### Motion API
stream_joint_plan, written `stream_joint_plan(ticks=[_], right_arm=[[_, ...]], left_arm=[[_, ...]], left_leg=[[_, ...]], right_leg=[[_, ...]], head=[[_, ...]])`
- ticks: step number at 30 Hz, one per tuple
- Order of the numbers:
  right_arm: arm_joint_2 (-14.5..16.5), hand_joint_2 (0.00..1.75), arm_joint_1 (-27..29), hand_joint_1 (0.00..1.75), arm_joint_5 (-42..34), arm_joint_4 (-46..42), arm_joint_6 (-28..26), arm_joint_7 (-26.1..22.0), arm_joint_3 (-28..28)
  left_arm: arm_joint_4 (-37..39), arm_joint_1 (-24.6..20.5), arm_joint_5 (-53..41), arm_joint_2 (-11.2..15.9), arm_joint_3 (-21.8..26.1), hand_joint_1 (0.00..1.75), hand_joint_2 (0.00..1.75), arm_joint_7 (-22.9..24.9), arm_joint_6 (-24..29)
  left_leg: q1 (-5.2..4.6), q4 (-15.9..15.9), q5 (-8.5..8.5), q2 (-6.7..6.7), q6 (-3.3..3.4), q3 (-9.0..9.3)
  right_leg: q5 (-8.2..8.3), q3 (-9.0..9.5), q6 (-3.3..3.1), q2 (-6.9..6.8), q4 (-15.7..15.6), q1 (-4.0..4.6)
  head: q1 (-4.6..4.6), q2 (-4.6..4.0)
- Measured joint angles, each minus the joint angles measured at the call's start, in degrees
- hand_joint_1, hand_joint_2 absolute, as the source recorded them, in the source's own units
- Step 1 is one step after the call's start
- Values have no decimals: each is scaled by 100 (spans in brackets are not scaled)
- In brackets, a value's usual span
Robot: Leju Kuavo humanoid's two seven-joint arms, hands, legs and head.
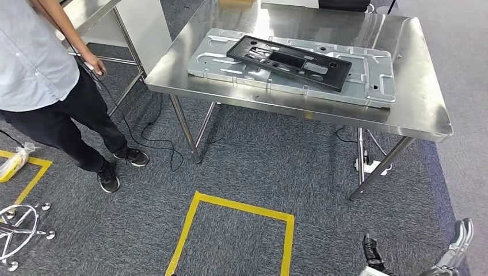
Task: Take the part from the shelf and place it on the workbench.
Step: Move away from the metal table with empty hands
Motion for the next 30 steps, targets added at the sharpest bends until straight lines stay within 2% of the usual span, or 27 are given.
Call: stream_joint_plan(ticks=[2, 3, 4, 6, 7, 8, 9, 11, 12, 13, 14, 16, 17, 18, 19, 21, 22, 23, 25, 26, 27, 28, 29, 30], right_arm=[[0, 0, 1, 0, -1, 1, 0, -15, 0], [0, 0, 0, 0, -2, 1, 0, -21, 0], [0, 0, 0, 0, -3, 1, 0, -25, 0], [-1, 0, 0, 0, -8, -1, 0, -28, 0], [-1, 0, 3, 0, -11, -1, 0, -29, 0], [-2, 0, 4, 0, -16, -1, -1, -29, 0], [-3, 0, 5, 0, -23, 0, -1, -29, -1], [-4, 0, 7, 0, -39, 4, -2, -28, -1], [-4, 0, 8, 0, -49, 8, -2, -28, -2], [-4, 0, 10, 0, -57, 11, -2, -28, -1], [-4, 0, 10, 0, -63, 15, -2, -28, -2], [-4, 0, 8, 0, -73, 18, -2, -28, -2], [-4, 0, 7, 0, -76, 19, -2, -29, -2], [-5, 0, 8, 0, -80, 19, -2, -29, -2], [-5, 0, 9, 0, -82, 19, -2, -29, -2], [-5, 0, 13, 0, -83, 18, -2, -29, -2], [-5, 0, 11, 0, -83, 18, -2, -30, -2], [-4, 0, 11, 0, -84, 18, -2, -31, -2], [-4, 0, 12, 0, -85, 17, -2, -35, -2], [-4, 0, 12, 0, -85, 18, -2, -37, -2], [-4, 0, 13, 0, -85, 19, -2, -38, -2], [-4, 0, 14, 0, -85, 19, -2, -38, -2], [-4, 0, 16, 0, -85, 19, -2, -38, -2], [-4, 0, 17, 0, -86, 19, -2, -38, -2]], left_arm=[[0, -11, 1, 11, -1, 0, 0, -1, 1], [0, -16, 1, 17, -2, 0, 0, -3, 2], [0, -19, 2, 22, -3, 0, 0, -4, 2], [0, -12, 3, 20, -4, 0, 0, -7, 1], [0, -9, 4, 17, -4, 0, 0, -7, 0], [0, -10, 5, 15, -4, 0, 0, -7, 1], [0, -13, 5, 13, -5, 0, 0, -7, 1], [0, -15, 6, 14, -6, 0, 0, -7, 1], [0, -12, 7, 14, -7, 0, 0, -5, 0], [0, -9, 9, 14, -7, 0, 0, -4, 1], [0, -7, 11, 14, -7, 0, 0, -3, 1], [0, -9, 15, 14, -8, 0, 0, -2, 2], [0, -11, 16, 14, -8, 0, 0, -2, 2], [0, -12, 17, 14, -9, 0, 0, -2, 3], [0, -12, 19, 14, -9, 0, 0, -2, 3], [0, -10, 21, 14, -9, 0, 0, -2, 5], [0, -8, 23, 14, -9, 0, 0, -2, 7], [0, -5, 25, 14, -9, 0, 0, -2, 8], [0, -3, 26, 14, -9, 0, 0, -2, 9], [0, -2, 26, 14, -9, 0, 0, -2, 9], [0, -1, 26, 14, -9, 0, 0, -2, 9], [0, 1, 26, 14, -9, 0, 0, -2, 9], [0, 2, 26, 14, -9, 0, 0, -2, 9], [0, 1, 26, 14, -9, 0, 0, -3, 9]], left_leg=[[-30, -847, 171, -5, 98, 530], [-51, -1110, 194, -7, 137, 669], [-70, -1234, 183, -8, 162, 716], [-66, -1294, 260, -4, 199, 679], [-49, -1337, 310, 4, 224, 669], [-31, -1379, 374, 14, 260, 643], [-15, -1407, 432, 26, 290, 608], [-25, -1391, 512, 41, 327, 491], [-27, -1367, 541, 44, 324, 427], [-27, -1336, 564, 46, 317, 364], [-23, -1294, 581, 46, 307, 305], [-16, -1184, 590, 43, 283, 195], [-19, -1124, 590, 38, 260, 147], [-27, -1074, 593, 33, 232, 113], [-35, -1041, 602, 29, 198, 85], [-40, -1017, 631, 23, 121, 47], [-31, -983, 594, 18, 83, 15], [-22, -878, 481, 13, 47, -38], [1, -350, 35, 5, -9, -234], [5, 10, -197, 4, -29, -349], [10, 319, -346, 4, -43, -429], [11, 480, -382, 4, -50, -434], [12, 425, -303, 4, -49, -331], [12, 166, -154, 3, -38, -126]], right_leg=[[45, -41, 30, 4, 24, 18], [71, -53, 58, 1, 31, 19], [100, -68, 94, -4, 33, 14], [151, -85, 170, -12, 24, 13], [116, -107, 204, -5, 53, 15], [-9, -158, 231, 5, 162, 17], [-220, -248, 253, 16, 388, 13], [-706, -480, 300, 28, 1076, -5], [-826, -549, 325, 28, 1366, -18], [-826, -538, 347, 27, 1492, -33], [-718, -419, 363, 27, 1396, -53], [-454, 67, 380, 24, 683, -91], [-373, 280, 360, 30, 340, -87], [-343, 407, 329, 35, 107, -79], [-355, 440, 288, 43, 13, -64], [-315, 385, 196, 46, 9, -56], [-288, 356, 148, 42, -2, -64], [-249, 320, 98, 36, -12, -74], [-170, 231, 30, 22, -21, -82], [-133, 180, 17, 17, -17, -77], [-98, 128, 16, 14, -8, -73], [-67, 75, 21, 13, 5, -70], [-42, 25, 31, 14, 23, -70], [-21, -20, 45, 16, 44, -70]], head=[[1, 0], [2, 0], [2, 0], [2, 0], [5, 0], [7, 0], [9, 0], [10, 0], [10, 0], [10, 0], [10, 0], [10, 0], [9, 0], [9, 0], [7, 0], [7, 0], [5, 0], [4, 0], [-1, 0], [-2, 0], [-2, 0], [-3, 0], [-3, 0], [-3, 0]])
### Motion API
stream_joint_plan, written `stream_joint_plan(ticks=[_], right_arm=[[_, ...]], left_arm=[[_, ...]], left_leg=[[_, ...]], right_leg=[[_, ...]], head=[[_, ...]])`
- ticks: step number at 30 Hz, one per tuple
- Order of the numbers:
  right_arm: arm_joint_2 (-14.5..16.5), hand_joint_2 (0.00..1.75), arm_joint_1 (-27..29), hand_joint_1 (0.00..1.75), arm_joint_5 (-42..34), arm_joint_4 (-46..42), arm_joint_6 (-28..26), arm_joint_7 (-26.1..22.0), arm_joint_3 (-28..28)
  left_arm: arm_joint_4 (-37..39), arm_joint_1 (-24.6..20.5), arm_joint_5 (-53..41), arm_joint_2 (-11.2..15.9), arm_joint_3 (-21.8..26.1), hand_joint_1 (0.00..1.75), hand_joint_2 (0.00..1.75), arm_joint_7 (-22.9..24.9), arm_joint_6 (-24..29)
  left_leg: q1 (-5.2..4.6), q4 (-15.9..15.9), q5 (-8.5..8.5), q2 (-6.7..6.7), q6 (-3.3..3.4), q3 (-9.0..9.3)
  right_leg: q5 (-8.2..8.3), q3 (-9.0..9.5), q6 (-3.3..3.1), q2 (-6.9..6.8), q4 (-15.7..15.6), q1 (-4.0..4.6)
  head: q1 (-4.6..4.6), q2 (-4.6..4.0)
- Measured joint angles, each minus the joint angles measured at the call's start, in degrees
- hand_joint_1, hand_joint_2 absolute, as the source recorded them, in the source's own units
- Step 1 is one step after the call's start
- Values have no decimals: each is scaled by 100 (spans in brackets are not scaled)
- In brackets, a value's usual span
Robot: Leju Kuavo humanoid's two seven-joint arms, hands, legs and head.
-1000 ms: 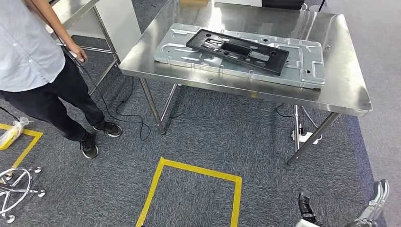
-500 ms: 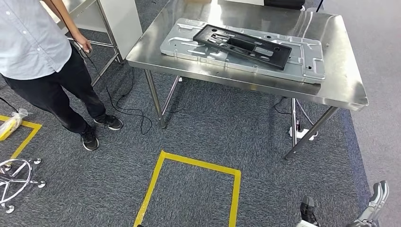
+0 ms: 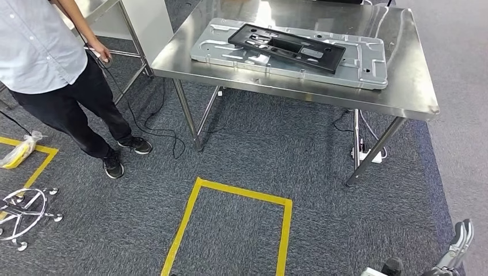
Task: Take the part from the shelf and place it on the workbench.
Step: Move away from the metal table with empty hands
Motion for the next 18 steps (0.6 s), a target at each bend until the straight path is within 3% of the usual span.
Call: stream_joint_plan(ticks=[2, 4, 6, 8, 10, 12, 13, 14, 15, 18], right_arm=[[0, 0, 1, 0, -4, -1, 0, -1, 0], [0, 0, 0, 0, -10, -1, 0, -3, 0], [0, 0, 2, 0, -16, -2, 0, -7, 0], [0, 0, 8, 0, -24, -2, 0, -12, 0], [0, 0, 13, 0, -32, -3, 0, -20, 0], [0, 0, 16, 0, -37, -2, 0, -24, 0], [0, 0, 17, 0, -39, -2, 0, -24, 0], [0, 0, 18, 0, -40, -1, 0, -24, 0], [0, 0, 20, 0, -40, -1, 0, -24, 0], [0, 0, 19, 0, -40, -3, 0, -24, 0]], left_arm=[[0, -10, 0, 0, 0, 0, 0, -2, 0], [0, -19, 1, 0, -2, 0, 0, -5, 0], [0, -8, 8, 0, -5, 0, 0, -8, 0], [0, 3, 23, 0, -8, 0, 0, -7, 0], [0, -2, 32, 0, -11, 0, 0, -8, -4], [0, -4, 33, 0, -18, 0, 0, -8, -8], [0, -2, 34, 0, -21, 0, 0, -8, -9], [0, 0, 34, 0, -23, 0, 0, -8, -8], [0, 0, 35, -1, -25, 0, 0, -8, -8], [0, -3, 35, -7, -27, 0, 0, -9, -8]], left_leg=[[-11, -829, 251, -11, 48, 551], [-40, -1310, 324, -26, 102, 818], [-56, -1354, 360, -28, 149, 774], [-33, -1395, 438, -4, 225, 723], [-19, -1419, 531, 22, 307, 639], [-37, -1386, 600, 33, 346, 517], [-48, -1363, 630, 40, 351, 456], [-56, -1335, 657, 44, 350, 395], [-61, -1304, 679, 45, 345, 338], [-81, -1198, 728, 39, 302, 200]], right_leg=[[34, -55, 40, 3, 39, 5], [84, -78, 107, 2, 52, 14], [151, -97, 187, 1, 43, 20], [64, -147, 242, 14, 132, 17], [-348, -317, 266, 25, 583, 15], [-788, -526, 279, 25, 1260, 20], [-867, -555, 280, 25, 1466, 20], [-832, -494, 275, 24, 1487, 20], [-702, -322, 261, 23, 1287, 22], [-368, 378, 184, 23, 218, 60]], head=[[1, 0], [3, -1], [6, -1], [9, 0], [11, 0], [13, 0], [13, 0], [12, 0], [12, 0], [10, 0]])
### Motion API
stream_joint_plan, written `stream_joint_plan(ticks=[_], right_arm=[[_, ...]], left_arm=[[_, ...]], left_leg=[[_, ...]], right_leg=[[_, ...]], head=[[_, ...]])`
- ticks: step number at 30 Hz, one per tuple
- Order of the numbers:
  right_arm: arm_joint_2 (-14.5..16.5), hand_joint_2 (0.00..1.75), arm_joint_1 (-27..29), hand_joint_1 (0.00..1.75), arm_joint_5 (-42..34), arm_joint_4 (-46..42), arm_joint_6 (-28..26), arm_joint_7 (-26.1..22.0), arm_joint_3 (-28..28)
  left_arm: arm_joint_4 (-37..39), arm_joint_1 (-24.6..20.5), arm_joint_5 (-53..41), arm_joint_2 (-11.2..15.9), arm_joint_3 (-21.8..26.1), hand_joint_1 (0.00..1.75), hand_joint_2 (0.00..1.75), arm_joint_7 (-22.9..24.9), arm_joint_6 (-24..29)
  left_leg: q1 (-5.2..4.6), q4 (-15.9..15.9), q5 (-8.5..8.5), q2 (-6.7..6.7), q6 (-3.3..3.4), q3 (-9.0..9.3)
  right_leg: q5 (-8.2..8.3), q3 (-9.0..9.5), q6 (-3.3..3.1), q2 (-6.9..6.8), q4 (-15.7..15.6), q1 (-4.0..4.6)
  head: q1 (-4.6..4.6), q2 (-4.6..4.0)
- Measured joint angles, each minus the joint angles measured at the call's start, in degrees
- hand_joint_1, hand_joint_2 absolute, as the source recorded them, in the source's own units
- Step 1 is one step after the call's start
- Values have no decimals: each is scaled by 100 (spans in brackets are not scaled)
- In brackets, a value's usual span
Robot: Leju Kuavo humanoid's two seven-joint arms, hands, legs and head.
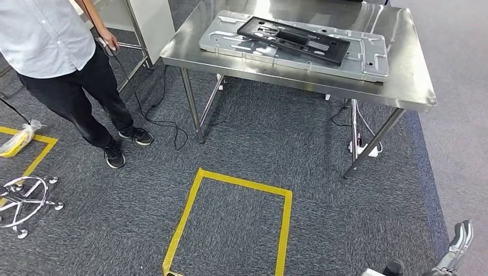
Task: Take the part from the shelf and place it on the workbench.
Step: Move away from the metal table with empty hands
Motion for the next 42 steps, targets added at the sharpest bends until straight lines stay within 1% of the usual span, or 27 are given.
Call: stream_joint_plan(ticks=[2, 4, 5, 7, 9, 10, 11, 12, 15, 16, 17, 19, 21, 22, 24, 25, 26, 27, 28, 30, 32, 34, 36, 38, 40, 41, 42], right_arm=[[-1, 0, 6, 0, -1, -1, 0, 0, 0], [-2, 0, 16, 0, -1, 1, 0, 0, 0], [-2, 0, 18, 0, -2, 1, 0, 0, 0], [-2, 0, 21, 0, -7, 4, 0, 4, 0], [-2, 0, 26, 0, -28, 17, 0, 23, 0], [-3, 0, 29, 0, -45, 31, 1, 44, 0], [-3, 0, 31, 0, -66, 46, 3, 67, 0], [-4, 0, 32, 0, -82, 66, 7, 98, 0], [-12, 0, 28, 0, -108, 143, 43, 224, -3], [-16, 0, 20, 0, -111, 184, 78, 269, -13], [-20, 0, 8, 0, -114, 238, 130, 313, -36], [-27, 0, -29, 0, -114, 402, 287, 377, -132], [-33, 0, -79, 0, -111, 640, 507, 403, -302], [-34, 0, -115, 0, -109, 772, 635, 397, -407], [-33, 0, -211, 0, -97, 1092, 917, 362, -675], [-30, 0, -262, 0, -79, 1270, 1059, 337, -822], [-23, 0, -321, 0, -53, 1470, 1199, 314, -987], [-14, 0, -391, 0, -18, 1687, 1328, 298, -1161], [-4, 0, -479, 0, 24, 1938, 1456, 279, -1364], [10, 0, -732, 0, 124, 2546, 1669, 203, -1852], [16, 0, -994, 0, 229, 3189, 1817, 74, -2375], [16, 0, -1216, 0, 371, 3804, 1884, 16, -2876], [-13, 0, -1484, 0, 587, 4558, 1838, 62, -3402], [-94, 0, -1772, 0, 799, 5478, 1680, 98, -3912], [-191, 0, -1968, 0, 916, 6309, 1532, 103, -4318], [-228, 0, -2029, 0, 940, 6632, 1488, 107, -4474], [-263, 0, -2085, 0, 962, 6920, 1458, 150, -4613]], left_arm=[[0, -2, 2, -4, -1, 0, 0, -5, 1], [0, -2, 5, -3, -2, 0, 0, -19, 1], [0, -1, 6, -2, -3, 0, 0, -26, 2], [0, 2, 9, 0, -4, 0, 0, -39, 3], [0, 8, 15, 0, -4, 0, 0, -47, 4], [0, 13, 19, 0, -4, 0, 0, -50, 5], [0, 17, 21, 0, -4, 0, 0, -52, 7], [0, 19, 22, 0, -4, 0, 0, -54, 8], [0, 15, 30, 0, -4, 0, 0, -57, 15], [0, 14, 34, 0, -5, 0, 0, -60, 17], [0, 15, 40, 0, -5, 0, 0, -62, 18], [0, 17, 57, -2, -7, 0, 0, -67, 19], [0, 14, 80, -5, -8, 0, 0, -68, 24], [0, 12, 95, -7, -8, 0, 0, -70, 28], [0, 15, 125, -7, -8, 0, 0, -73, 36], [0, 23, 137, -7, -8, 0, 0, -74, 36], [0, 31, 146, -7, -8, 0, 0, -73, 36], [0, 36, 155, -7, -8, 0, 0, -73, 36], [0, 37, 168, -7, -8, 0, 0, -71, 36], [0, 33, 192, -12, -11, 0, 0, -62, 36], [0, 28, 205, -18, -24, 0, 0, -50, 36], [0, 25, 221, -21, -46, 0, 0, -44, 36], [0, 19, 240, -22, -70, 0, 0, -44, 40], [0, 14, 250, -23, -91, 0, 0, -44, 47], [0, 18, 256, -24, -104, 0, 0, -43, 51], [0, 24, 257, -24, -106, 0, 0, -43, 51], [0, 30, 258, -24, -107, 0, 0, -42, 51]], left_leg=[[-13, 28, 40, -2, -58, -45], [-10, 39, 66, -8, -123, -68], [-5, 103, 5, -19, -157, -104], [19, 521, -343, -43, -217, -273], [49, 1209, -778, -50, -274, -507], [62, 1474, -890, -50, -295, -573], [73, 1563, -890, -49, -309, -552], [81, 1452, -792, -49, -314, -428], [79, 302, -363, -68, -270, 303], [70, 19, -314, -78, -248, 460], [58, -130, -316, -86, -228, 530], [52, -186, -296, -82, -174, 519], [72, -237, -238, -55, -79, 498], [82, -259, -206, -35, -31, 481], [67, -255, -173, 8, 22, 419], [58, -244, -166, 33, 32, 395], [51, -232, -163, 58, 36, 378], [48, -216, -165, 82, 34, 370], [46, -200, -172, 106, 27, 369], [30, -159, -203, 155, -7, 371], [0, -122, -230, 197, -56, 359], [-15, -114, -236, 243, -106, 352], [1, -21, -327, 201, -166, 319], [27, 470, -645, 59, -227, 104], [40, 1241, -995, -21, -265, -252], [45, 1497, -1048, -29, -273, -376], [47, 1533, -976, -33, -273, -403]], right_leg=[[10, 101, -44, 1, -253, 31], [62, 51, -104, -3, -289, 10], [99, 23, -145, -7, -303, -6], [172, -51, -215, -24, -329, -33], [228, -136, -237, -31, -325, -29], [255, -176, -231, -32, -320, -27], [279, -210, -220, -32, -313, -27], [298, -237, -208, -31, -305, -29], [332, -268, -157, -23, -276, -26], [347, -277, -130, -19, -267, -18], [365, -290, -99, -18, -262, -12], [398, -309, -28, -12, -270, -3], [297, -374, 26, -4, -150, -9], [147, -477, 44, -2, 65, -12], [-254, -819, 72, 0, 809, -25], [-382, -976, 85, 0, 1157, -27], [-402, -1050, 92, -1, 1343, -28], [-307, -1013, 92, -5, 1299, -28], [-125, -866, 84, -16, 1029, -28], [208, -462, 42, -135, 218, -5], [300, -272, -12, -232, -213, 29], [297, -288, -58, -189, -237, 38], [330, -285, -118, -124, -270, 12], [362, -285, -169, -61, -295, -17], [371, -307, -184, 7, -289, -19], [372, -312, -185, 47, -282, -19], [372, -314, -185, 95, -273, -19]], head=[[-1, 0], [1, 0], [-2, 0], [-15, 0], [-28, 0], [-27, 0], [-28, 0], [-28, 0], [-28, 0], [-27, 0], [-26, 0], [-26, 0], [-21, 0], [-19, 0], [-16, 0], [-16, 0], [-16, 0], [-16, 0], [-15, 0], [-15, 0], [-19, 0], [-24, 0], [-26, 0], [-31, 0], [-33, 0], [-33, 0], [-33, 0]])
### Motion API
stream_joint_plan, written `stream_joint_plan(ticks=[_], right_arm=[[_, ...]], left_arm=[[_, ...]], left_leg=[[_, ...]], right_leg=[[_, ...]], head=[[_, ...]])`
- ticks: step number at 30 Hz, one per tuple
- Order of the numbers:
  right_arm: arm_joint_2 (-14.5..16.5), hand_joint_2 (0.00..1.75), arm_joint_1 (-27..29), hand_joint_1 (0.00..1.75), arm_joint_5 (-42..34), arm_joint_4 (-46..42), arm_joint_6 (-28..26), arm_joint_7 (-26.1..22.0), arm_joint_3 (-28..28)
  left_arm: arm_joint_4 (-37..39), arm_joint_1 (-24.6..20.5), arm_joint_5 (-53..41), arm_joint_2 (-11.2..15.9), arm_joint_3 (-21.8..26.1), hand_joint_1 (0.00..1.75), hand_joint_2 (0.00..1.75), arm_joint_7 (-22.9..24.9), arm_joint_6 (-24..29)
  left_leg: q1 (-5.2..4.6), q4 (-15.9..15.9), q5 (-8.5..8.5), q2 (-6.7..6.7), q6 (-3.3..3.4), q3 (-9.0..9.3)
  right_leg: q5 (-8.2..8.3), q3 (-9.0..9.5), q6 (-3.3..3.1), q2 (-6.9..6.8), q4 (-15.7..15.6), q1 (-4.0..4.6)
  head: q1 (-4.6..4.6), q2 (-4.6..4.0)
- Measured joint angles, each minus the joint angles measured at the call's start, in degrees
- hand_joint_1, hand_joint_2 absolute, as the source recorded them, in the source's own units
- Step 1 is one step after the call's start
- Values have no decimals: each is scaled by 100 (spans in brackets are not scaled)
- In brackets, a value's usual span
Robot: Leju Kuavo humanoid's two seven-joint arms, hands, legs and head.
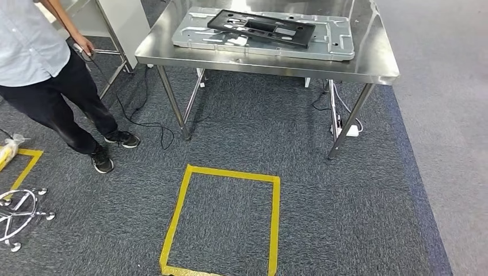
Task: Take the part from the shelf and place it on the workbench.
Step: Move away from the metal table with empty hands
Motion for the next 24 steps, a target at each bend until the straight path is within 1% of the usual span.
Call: stream_joint_plan(ticks=[1, 2, 3, 4, 5, 6, 7, 8, 9, 10, 11, 12, 13, 14, 15, 16, 17, 18, 19, 20, 21, 22, 23, 24], right_arm=[[-33, 0, -64, 0, 28, 278, -31, 102, -122], [-64, 0, -139, 0, 67, 563, -63, 266, -233], [-91, 0, -213, 0, 121, 860, -95, 498, -336], [-113, 0, -282, 0, 186, 1140, -130, 750, -426], [-127, 0, -335, 0, 252, 1400, -158, 1001, -503], [-134, 0, -369, 0, 313, 1636, -176, 1248, -569], [-140, 0, -392, 0, 370, 1844, -187, 1508, -624], [-142, 0, -404, 0, 421, 2033, -186, 1794, -678], [-140, 0, -412, 0, 469, 2196, -176, 2074, -726], [-137, 0, -424, 0, 515, 2346, -162, 2336, -766], [-132, 0, -438, 0, 552, 2471, -147, 2525, -794], [-126, 0, -450, 0, 580, 2583, -132, 2639, -812], [-121, 0, -463, 0, 599, 2679, -119, 2707, -827], [-117, 0, -472, 0, 613, 2756, -110, 2740, -841], [-115, 0, -479, 0, 621, 2820, -101, 2763, -857], [-113, 0, -484, 0, 625, 2867, -83, 2777, -873], [-113, 0, -488, 0, 633, 2903, -51, 2781, -886], [-113, 0, -497, 0, 645, 2929, -9, 2765, -894], [-113, 0, -510, 0, 660, 2948, 41, 2727, -899], [-113, 0, -523, 0, 675, 2961, 87, 2672, -900], [-114, 0, -535, 0, 685, 2972, 125, 2617, -900], [-114, 0, -541, 0, 691, 2981, 157, 2570, -901], [-115, 0, -545, 0, 695, 2988, 179, 2540, -903], [-115, 0, -550, 0, 698, 2997, 193, 2524, -904]], left_arm=[[0, 4, -1, 1, -1, 0, 0, 1, 0], [0, 5, -4, 1, -1, 0, 0, 2, 1], [0, 3, -8, 2, -3, 0, 0, 4, 1], [0, -1, -13, 2, -4, 0, 0, 7, 3], [0, -6, -19, 2, -7, 0, 0, 14, 5], [0, -12, -31, 2, -9, 0, 0, 21, 8], [0, -17, -43, 1, -11, 0, 0, 31, 12], [1, -20, -57, -6, -14, 0, 0, 44, 16], [1, -23, -70, -11, -15, 0, 0, 55, 25], [2, -25, -80, -17, -17, 0, 0, 65, 32], [2, -25, -91, -23, -19, 0, 0, 70, 38], [2, -22, -101, -22, -21, 0, 0, 75, 43], [2, -15, -108, -24, -24, 0, 0, 80, 44], [2, -9, -111, -25, -26, 0, 0, 85, 44], [2, -8, -113, -25, -28, 0, 0, 90, 44], [2, -11, -115, -26, -30, 0, 0, 92, 44], [2, -16, -119, -27, -31, 0, 0, 95, 45], [2, -20, -124, -29, -31, 0, 0, 97, 44], [2, -21, -129, -31, -32, 0, 0, 99, 45], [2, -23, -133, -31, -33, 0, 0, 99, 46], [2, -25, -137, -31, -33, 0, 0, 99, 46], [2, -29, -139, -31, -34, 0, 0, 98, 47], [2, -34, -139, -31, -36, 0, 0, 97, 47], [2, -39, -140, -31, -36, 0, 0, 96, 47]], left_leg=[[2, -189, 178, -10, 9, 78], [5, -561, 422, -50, 27, 241], [5, -959, 611, -145, 52, 417], [6, -1295, 729, -237, 75, 562], [2, -1500, 777, -313, 95, 645], [-4, -1570, 761, -350, 112, 669], [-7, -1600, 768, -322, 130, 672], [8, -1617, 792, -274, 162, 672], [22, -1652, 818, -226, 203, 680], [38, -1689, 846, -171, 246, 688], [49, -1715, 867, -112, 280, 690], [39, -1719, 872, -53, 299, 683], [31, -1713, 873, 18, 308, 671], [25, -1705, 870, 88, 308, 661], [21, -1700, 866, 153, 306, 656], [22, -1692, 859, 210, 299, 656], [24, -1679, 847, 256, 285, 659], [23, -1657, 830, 297, 260, 663], [12, -1628, 807, 334, 225, 662], [1, -1604, 789, 367, 188, 661], [-11, -1591, 777, 399, 152, 662], [-16, -1590, 775, 432, 119, 668], [-10, -1595, 770, 459, 88, 672], [2, -1566, 731, 425, 57, 669]], right_leg=[[0, 1, 1, 57, 9, 0], [-1, 4, 2, 121, 19, 0], [-1, 1, 10, 181, 31, 4], [1, -14, 26, 238, 46, 11], [9, -36, 52, 284, 57, 12], [23, -62, 85, 323, 61, 10], [42, -82, 122, 366, 58, 7], [47, -94, 154, 388, 61, 1], [12, -115, 181, 349, 103, 7], [-85, -176, 202, 270, 233, 15], [-248, -292, 219, 164, 486, 16], [-445, -463, 237, 59, 845, 15], [-621, -647, 255, 6, 1230, 2], [-717, -783, 275, -20, 1525, -12], [-705, -825, 293, -39, 1632, -29], [-583, -741, 306, -65, 1498, -45], [-392, -549, 313, -116, 1159, -59], [-240, -325, 307, -222, 739, -64], [-122, -140, 287, -308, 386, -55], [-68, -29, 262, -363, 161, -38], [-71, -2, 232, -384, 79, -19], [-56, -17, 203, -336, 83, -3], [-43, -23, 168, -289, 73, -8], [-25, -22, 131, -251, 55, -19]], head=[[0, 0], [0, 0], [1, 0], [2, 0], [2, 0], [3, 0], [3, 0], [3, 0], [8, 0], [16, 0], [25, 0], [33, 0], [36, 0], [37, 0], [36, 0], [36, 0], [37, 0], [37, 0], [36, 0], [34, 0], [32, 0], [32, 0], [32, 0], [32, 0]])
